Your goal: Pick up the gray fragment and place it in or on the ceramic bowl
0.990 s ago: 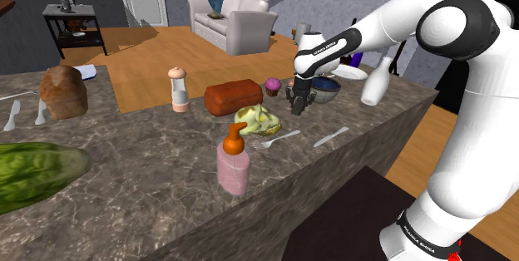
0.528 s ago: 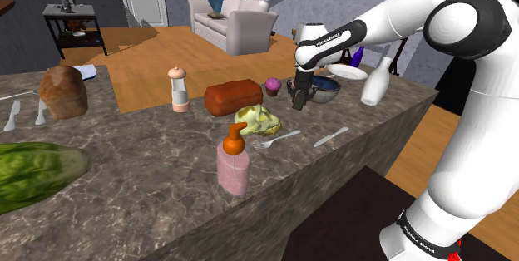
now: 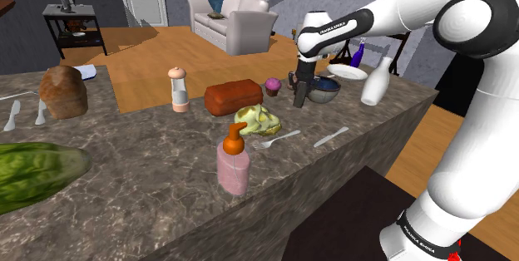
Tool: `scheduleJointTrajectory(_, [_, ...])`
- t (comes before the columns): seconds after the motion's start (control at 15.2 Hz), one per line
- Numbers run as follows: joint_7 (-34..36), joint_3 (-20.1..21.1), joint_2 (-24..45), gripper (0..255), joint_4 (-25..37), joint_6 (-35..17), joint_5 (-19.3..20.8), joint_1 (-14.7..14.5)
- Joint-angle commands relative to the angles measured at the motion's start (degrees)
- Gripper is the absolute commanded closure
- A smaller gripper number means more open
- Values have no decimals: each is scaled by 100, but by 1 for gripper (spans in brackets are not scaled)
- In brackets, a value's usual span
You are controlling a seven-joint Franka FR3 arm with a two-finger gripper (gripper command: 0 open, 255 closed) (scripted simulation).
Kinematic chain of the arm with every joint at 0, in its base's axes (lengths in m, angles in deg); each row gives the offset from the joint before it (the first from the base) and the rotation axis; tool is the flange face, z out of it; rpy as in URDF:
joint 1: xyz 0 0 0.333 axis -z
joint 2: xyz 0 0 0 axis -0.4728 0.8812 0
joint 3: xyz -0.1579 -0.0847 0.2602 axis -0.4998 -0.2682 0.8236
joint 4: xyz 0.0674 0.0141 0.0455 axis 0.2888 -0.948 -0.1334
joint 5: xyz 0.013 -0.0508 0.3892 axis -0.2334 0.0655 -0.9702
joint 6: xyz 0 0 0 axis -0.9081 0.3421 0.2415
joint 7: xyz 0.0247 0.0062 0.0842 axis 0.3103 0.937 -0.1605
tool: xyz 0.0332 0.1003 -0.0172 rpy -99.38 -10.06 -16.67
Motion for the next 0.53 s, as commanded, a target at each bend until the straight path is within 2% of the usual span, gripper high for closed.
scheduleJointTrajectory(0.0, [-15, 1, -60, 255, 66, 127, -7, 2])
scheduleJointTrajectory(0.46, [-52, 5, -226, 255, 395, 621, -28, 0])
